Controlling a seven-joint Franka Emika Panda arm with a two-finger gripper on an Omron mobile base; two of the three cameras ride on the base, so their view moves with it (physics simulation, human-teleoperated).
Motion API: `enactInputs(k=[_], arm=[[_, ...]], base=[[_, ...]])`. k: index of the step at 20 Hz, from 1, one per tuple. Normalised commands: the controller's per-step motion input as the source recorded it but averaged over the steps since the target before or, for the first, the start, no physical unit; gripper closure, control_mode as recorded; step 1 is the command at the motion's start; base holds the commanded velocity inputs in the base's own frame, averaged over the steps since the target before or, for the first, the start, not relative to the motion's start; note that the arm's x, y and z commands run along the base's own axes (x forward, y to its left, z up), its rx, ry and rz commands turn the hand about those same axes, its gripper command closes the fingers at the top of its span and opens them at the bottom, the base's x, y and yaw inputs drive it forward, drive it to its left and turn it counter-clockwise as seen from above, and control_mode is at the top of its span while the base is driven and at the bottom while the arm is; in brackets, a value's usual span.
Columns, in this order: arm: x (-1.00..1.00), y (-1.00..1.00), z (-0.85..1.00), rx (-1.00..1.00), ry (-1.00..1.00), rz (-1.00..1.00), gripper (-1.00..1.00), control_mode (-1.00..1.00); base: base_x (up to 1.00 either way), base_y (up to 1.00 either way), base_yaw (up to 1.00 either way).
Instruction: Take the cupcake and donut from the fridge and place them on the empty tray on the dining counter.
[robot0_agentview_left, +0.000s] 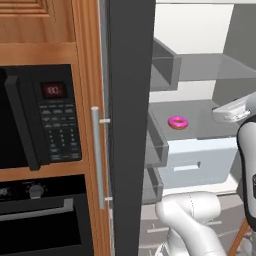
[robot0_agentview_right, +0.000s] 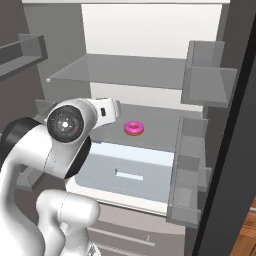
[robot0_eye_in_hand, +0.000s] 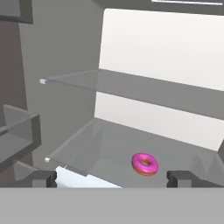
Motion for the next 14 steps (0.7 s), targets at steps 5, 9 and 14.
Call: enactInputs(k=[5,9,14], arm=[[0.00,0.00,0.00,0.00,0.00,0.00,-1.00,1.00],[0.00,0.00,0.00,0.00,0.00,0.00,-1.00,1.00],[0.09,0.05,0.00,0.00,0.05,-0.01,-1.00,-1.00]], base=[[0.78,-0.03,0.12],[0.44,0.00,0.00],[0.25,0.10,0.00]])
